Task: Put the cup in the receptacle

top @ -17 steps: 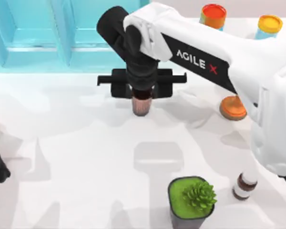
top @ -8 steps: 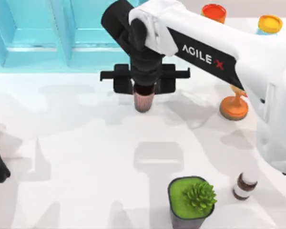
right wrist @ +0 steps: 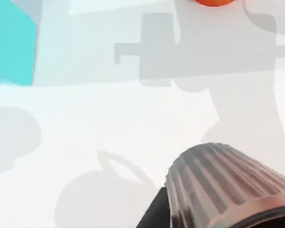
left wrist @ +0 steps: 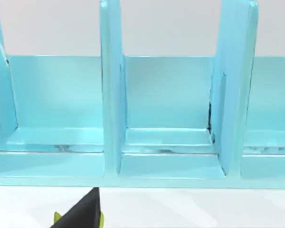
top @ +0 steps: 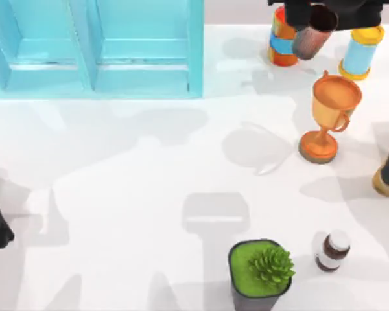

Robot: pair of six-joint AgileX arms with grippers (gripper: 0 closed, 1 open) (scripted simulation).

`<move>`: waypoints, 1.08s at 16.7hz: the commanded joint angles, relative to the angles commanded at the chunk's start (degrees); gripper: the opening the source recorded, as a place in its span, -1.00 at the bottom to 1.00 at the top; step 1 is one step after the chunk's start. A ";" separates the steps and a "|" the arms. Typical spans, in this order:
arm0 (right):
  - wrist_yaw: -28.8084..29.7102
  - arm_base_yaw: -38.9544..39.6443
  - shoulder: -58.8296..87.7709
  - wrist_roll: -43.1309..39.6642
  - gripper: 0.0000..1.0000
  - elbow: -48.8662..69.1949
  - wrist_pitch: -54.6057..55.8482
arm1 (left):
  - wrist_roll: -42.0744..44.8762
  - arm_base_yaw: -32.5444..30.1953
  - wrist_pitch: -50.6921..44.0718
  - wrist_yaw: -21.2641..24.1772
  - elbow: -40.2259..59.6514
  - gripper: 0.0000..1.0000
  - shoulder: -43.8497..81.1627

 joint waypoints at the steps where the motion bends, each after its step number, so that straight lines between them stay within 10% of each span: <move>1: -0.92 -3.82 -3.31 -3.71 -1.00 -2.79 -0.22 | 0.00 0.00 0.00 0.00 0.00 1.00 0.00; 11: -6.98 -39.70 -26.40 -36.95 -1.00 -33.05 -3.59 | 0.00 0.00 0.00 0.00 0.00 1.00 0.00; 18: -7.57 -46.01 -29.63 -42.49 -1.00 -38.89 -4.21 | 0.00 0.00 0.00 0.00 0.00 1.00 0.00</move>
